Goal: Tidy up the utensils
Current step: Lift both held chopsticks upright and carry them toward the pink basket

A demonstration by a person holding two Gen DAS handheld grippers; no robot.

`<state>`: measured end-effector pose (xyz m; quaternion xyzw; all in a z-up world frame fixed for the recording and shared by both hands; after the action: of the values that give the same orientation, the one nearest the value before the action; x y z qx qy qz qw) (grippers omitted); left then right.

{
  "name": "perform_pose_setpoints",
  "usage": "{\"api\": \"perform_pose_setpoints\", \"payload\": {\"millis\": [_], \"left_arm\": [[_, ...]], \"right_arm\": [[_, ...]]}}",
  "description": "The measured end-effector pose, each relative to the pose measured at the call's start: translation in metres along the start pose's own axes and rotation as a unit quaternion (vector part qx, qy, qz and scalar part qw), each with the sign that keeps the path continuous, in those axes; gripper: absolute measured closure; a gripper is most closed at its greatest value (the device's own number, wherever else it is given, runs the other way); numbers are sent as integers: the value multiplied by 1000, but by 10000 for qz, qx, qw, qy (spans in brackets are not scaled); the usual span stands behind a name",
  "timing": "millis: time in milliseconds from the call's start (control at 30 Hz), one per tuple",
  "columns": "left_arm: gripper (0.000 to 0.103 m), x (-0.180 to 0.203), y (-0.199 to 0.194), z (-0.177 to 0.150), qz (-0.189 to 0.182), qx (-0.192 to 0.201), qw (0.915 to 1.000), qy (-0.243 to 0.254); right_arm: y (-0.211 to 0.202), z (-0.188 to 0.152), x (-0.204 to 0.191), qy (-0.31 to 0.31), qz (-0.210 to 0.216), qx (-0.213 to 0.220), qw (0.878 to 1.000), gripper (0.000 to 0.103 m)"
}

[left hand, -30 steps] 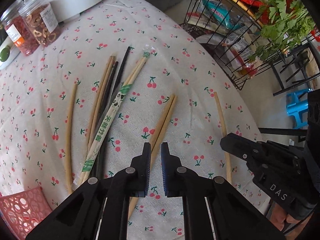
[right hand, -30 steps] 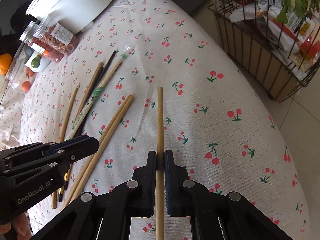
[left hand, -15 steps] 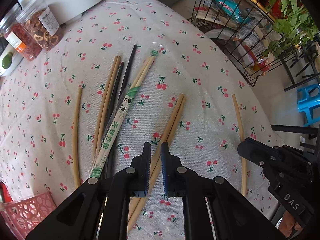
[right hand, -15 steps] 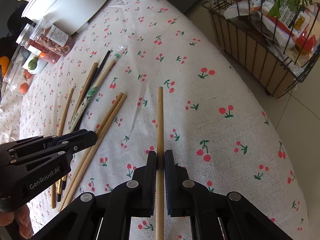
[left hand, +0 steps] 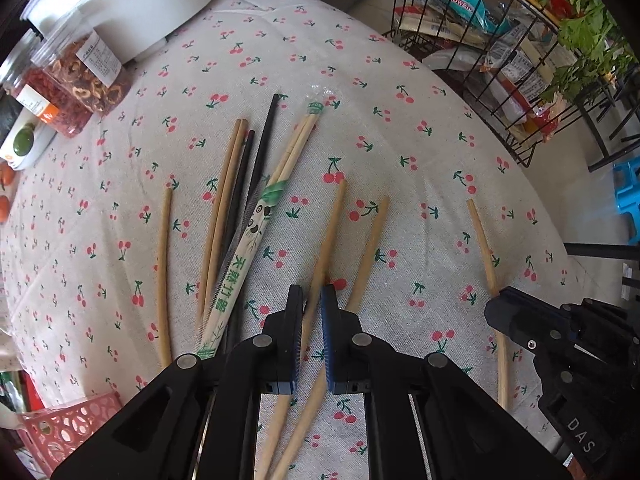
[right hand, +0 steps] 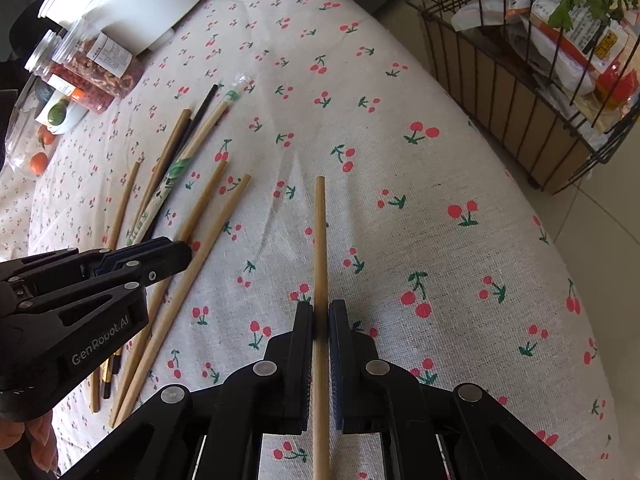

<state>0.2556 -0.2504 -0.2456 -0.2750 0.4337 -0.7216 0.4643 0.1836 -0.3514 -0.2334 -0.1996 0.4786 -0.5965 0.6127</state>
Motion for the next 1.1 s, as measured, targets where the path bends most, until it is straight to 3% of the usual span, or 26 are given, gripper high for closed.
{"api": "perform_pose_setpoints", "payload": {"millis": [233,500,767,1100], "left_arm": [[97,-8,-75,5,-282,841,9960,-107],[97,-41,-176,-18,-499,1851,9798,-578],[97,-79,-254,-51,-627,2802,9536,-909],[97,-121,-347,-61,-467,3872,9149,-1040]], "right_arm": [[-32,13,-19,9,75,480,9988,97],[-84,19,-61,-331,245,1055,9936,97],[-132,20,-106,-757,566,1678,9813,97],[-179,29,-168,-1248,980,2492,9554,97]]}}
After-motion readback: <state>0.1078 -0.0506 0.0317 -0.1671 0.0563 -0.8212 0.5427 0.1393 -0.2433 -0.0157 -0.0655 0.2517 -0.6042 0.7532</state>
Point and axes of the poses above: each gripper's, at about its wrist camera, not at the fingertips, and y roughly the way its jaws point, x to its right, z to its top, the point moved 7 cm from there along y, roughly the way its jaws point, and after that the axes turned 15 degrees about x, right-handed, at the moved point
